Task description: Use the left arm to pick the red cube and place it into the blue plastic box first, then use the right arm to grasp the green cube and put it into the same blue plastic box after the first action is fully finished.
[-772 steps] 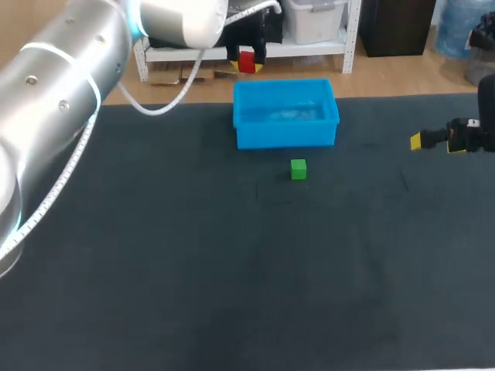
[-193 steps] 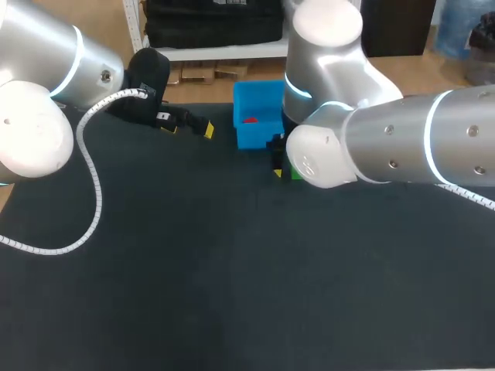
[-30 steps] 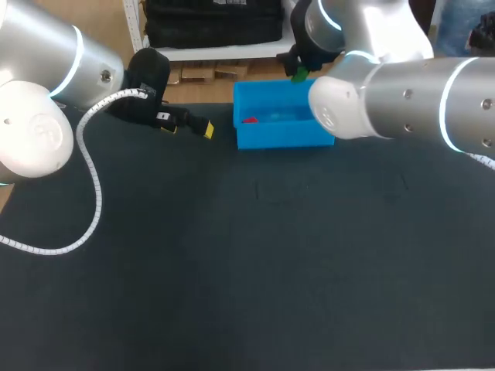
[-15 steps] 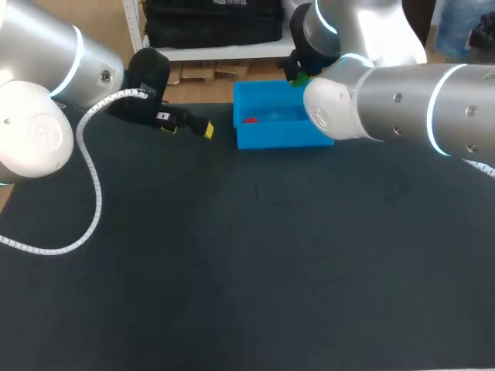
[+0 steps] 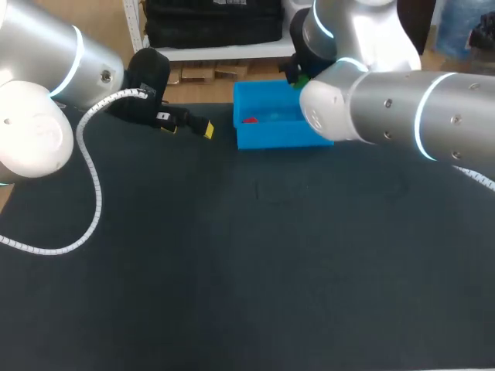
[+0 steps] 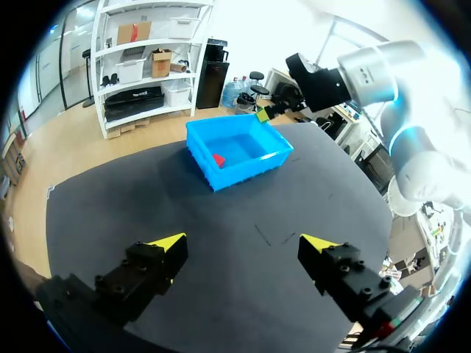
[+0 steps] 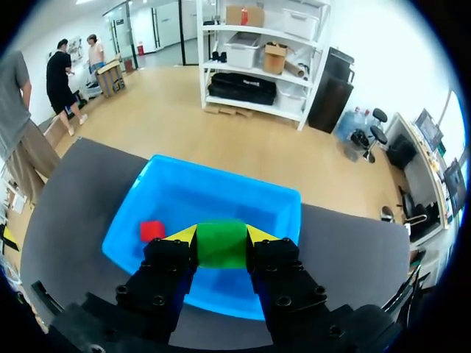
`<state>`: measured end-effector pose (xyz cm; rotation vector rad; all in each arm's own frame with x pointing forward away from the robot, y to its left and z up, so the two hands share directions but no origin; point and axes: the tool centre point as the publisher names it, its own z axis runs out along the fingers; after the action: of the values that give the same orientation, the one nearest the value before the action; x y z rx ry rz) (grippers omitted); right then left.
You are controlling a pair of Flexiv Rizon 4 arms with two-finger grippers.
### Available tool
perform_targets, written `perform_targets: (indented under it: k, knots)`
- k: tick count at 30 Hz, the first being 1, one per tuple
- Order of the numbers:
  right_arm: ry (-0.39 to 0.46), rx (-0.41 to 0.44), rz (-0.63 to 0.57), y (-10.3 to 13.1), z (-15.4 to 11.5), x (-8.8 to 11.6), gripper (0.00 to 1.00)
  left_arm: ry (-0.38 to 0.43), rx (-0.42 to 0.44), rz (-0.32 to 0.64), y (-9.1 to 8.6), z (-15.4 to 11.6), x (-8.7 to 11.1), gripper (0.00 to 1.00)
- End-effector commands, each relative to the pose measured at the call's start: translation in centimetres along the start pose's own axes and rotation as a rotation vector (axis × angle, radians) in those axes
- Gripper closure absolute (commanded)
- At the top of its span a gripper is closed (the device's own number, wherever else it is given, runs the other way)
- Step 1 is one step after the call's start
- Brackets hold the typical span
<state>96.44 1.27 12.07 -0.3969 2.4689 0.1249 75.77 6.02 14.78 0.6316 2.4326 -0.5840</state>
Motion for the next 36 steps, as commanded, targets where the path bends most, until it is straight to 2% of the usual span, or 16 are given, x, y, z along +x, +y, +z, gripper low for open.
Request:
perform_targets:
  k: [1,2,3,36]
  knots:
    - [0.006,0.008,0.003,-0.2,0.02,-0.34,0.93,-0.003,0.001,0.0,0.02,-0.01,0.09,0.0]
    - [0.004,0.011,0.008,-0.25,-0.01,-0.36,0.29,-0.003,0.001,0.0,0.02,-0.01,0.09,0.0]
    - [0.004,0.01,0.009,-0.27,-0.02,-0.38,0.0,-0.003,0.001,0.0,0.02,-0.01,0.09,0.0]
    - [0.01,0.012,0.003,-0.08,-0.57,-0.23,0.0,-0.003,0.001,0.0,0.02,-0.01,0.09,0.0]
